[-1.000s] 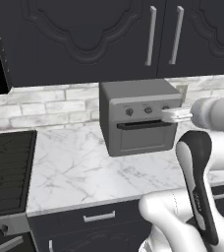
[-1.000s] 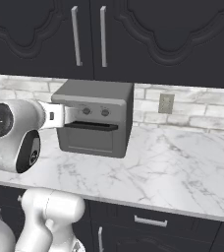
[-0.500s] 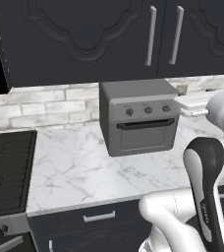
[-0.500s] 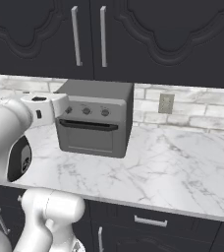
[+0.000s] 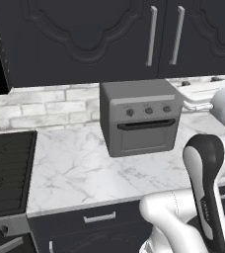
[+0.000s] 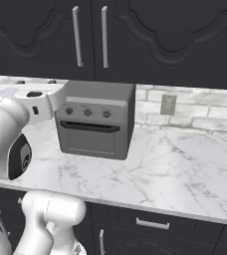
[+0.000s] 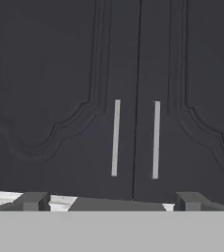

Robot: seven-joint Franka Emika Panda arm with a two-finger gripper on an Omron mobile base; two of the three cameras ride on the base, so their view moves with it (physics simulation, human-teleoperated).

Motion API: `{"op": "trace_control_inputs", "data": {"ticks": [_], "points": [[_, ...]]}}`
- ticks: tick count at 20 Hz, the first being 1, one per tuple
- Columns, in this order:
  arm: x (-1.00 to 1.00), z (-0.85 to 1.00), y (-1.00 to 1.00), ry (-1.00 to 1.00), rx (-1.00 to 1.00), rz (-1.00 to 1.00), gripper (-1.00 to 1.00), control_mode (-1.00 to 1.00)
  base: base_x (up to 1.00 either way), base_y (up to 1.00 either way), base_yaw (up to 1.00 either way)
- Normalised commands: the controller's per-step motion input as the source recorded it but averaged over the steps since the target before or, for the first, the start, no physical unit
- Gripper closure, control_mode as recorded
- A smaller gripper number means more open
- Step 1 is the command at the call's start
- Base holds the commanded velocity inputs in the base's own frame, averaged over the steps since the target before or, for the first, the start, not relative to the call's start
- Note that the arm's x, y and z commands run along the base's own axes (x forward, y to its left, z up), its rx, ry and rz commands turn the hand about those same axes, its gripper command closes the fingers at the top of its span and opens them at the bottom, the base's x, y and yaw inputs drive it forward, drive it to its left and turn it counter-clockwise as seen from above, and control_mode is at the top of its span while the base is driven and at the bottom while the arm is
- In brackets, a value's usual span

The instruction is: Open the cabinet directly in front. Then move the beer and the cup to the dining counter with the candle on it.

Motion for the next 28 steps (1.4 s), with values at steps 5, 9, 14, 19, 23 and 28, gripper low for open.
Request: {"op": "trace_control_inputs", "data": {"ticks": [5, 9, 14, 19, 23, 28], "points": [[0.10, 0.23, 0.10, -0.03, 0.00, 0.00, -1.00, -1.00, 0.00, 0.00, 0.00], [0.36, 0.11, 0.09, 0.00, 0.00, 0.00, -1.00, -1.00, 0.00, 0.00, 0.00], [0.50, 0.01, 0.02, 0.00, 0.00, 0.00, -1.00, -1.00, 0.00, 0.00, 0.00], [0.54, 0.00, 0.00, 0.00, 0.00, 0.00, -1.00, -1.00, 0.00, 0.00, 0.00], [0.57, 0.00, 0.00, 0.04, 0.00, 0.00, -1.00, -1.00, 0.00, 0.00, 0.00], [0.64, 0.00, -0.02, 0.09, 0.00, 0.00, -1.00, -1.00, 0.00, 0.00, 0.00]]}}
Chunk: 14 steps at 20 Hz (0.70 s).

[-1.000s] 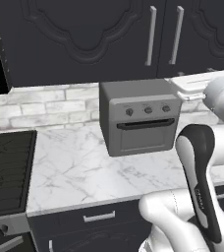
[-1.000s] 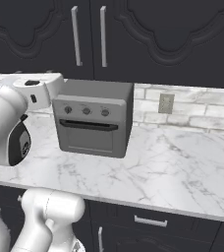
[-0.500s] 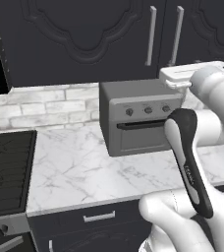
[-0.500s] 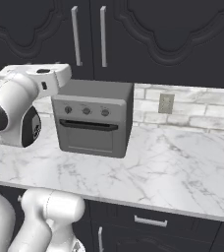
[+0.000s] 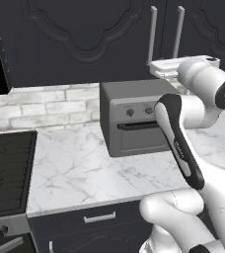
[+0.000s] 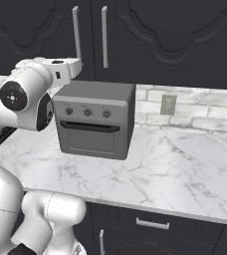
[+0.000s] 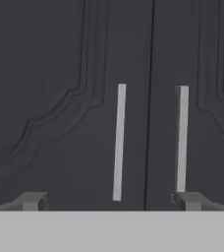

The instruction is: Open the cabinet directly in front. Then move the beer and the cup to the dining counter with the candle on it.

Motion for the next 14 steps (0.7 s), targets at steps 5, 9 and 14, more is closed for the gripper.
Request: {"op": "trace_control_inputs", "data": {"ticks": [5, 9, 14], "points": [[0.61, 0.00, -0.06, 0.08, 0.00, 0.00, -1.00, -1.00, 0.00, 0.00, 0.00], [0.66, 0.00, 0.00, 0.10, 0.00, 0.00, -1.00, -1.00, 0.00, 0.00, 0.00], [0.69, 0.00, 0.00, 0.09, 0.00, 0.00, -1.00, -1.00, 0.00, 0.00, 0.00]]}}
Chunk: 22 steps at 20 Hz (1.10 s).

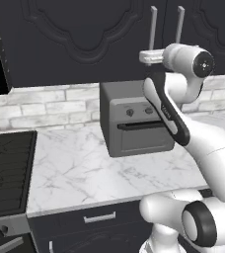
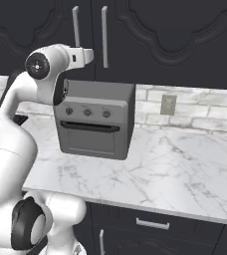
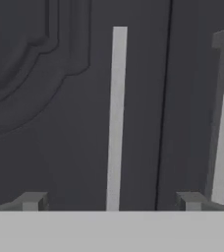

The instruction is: Open the cabinet directly in front. Then move the beer and the cup to the dining counter with the candle on it.

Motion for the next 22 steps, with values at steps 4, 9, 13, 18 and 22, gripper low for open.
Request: {"op": "trace_control_inputs", "data": {"ticks": [4, 9, 13, 18, 22], "points": [[0.78, -0.09, 0.00, 0.09, 0.00, 0.00, -1.00, -1.00, 0.00, 0.00, 0.00], [0.88, -0.18, 0.00, 0.11, 0.00, 0.00, -1.00, -1.00, 0.00, 0.00, 0.00], [0.83, -0.32, 0.00, 0.07, 0.00, 0.00, -1.00, -1.00, 0.00, 0.00, 0.00], [0.77, -0.36, 0.00, 0.03, 0.00, 0.00, -1.00, -1.00, 0.00, 0.00, 0.00], [0.39, -0.20, 0.00, 0.00, 0.00, 0.00, 1.00, -1.00, 0.00, 0.00, 0.00]]}}
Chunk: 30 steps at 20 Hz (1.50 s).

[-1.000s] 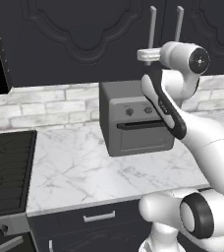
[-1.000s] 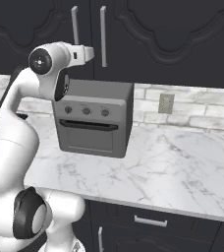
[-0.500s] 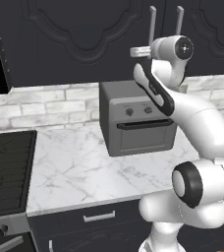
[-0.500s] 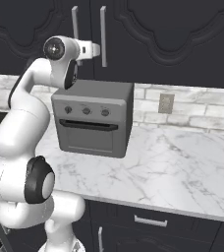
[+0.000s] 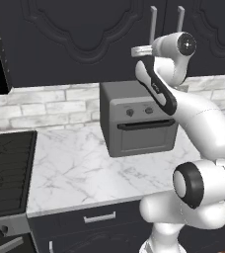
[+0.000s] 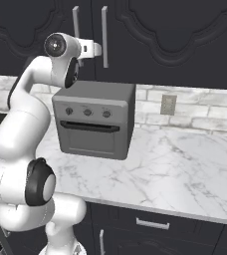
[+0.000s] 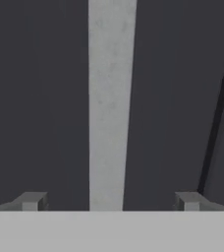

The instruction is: Open the cabinet directly in front. Then move the beer and the cup to the dining counter with the candle on it.

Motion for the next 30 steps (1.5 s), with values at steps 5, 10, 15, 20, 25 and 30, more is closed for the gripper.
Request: {"op": "trace_control_inputs", "data": {"ticks": [5, 10, 15, 20, 25, 30], "points": [[0.00, 0.00, 0.00, 0.00, 0.00, 0.00, 1.00, -1.00, 0.00, 0.00, 0.00], [0.00, 0.00, 0.00, 0.00, 0.00, 0.00, 1.00, -1.00, 0.00, 0.00, 0.00], [-0.05, 0.00, 0.00, 0.00, 0.00, 0.00, 1.00, -1.00, 0.00, 0.00, 0.00], [-0.50, 0.19, 0.02, -0.01, 0.00, 0.00, 1.00, -1.00, 0.00, 0.00, 0.00], [-0.69, 0.39, 0.00, -0.01, 0.02, 0.00, 1.00, -1.00, 0.00, 0.00, 0.00], [-0.82, 0.43, 0.08, -0.04, 0.02, -0.04, 1.00, -1.00, 0.00, 0.00, 0.00]]}}
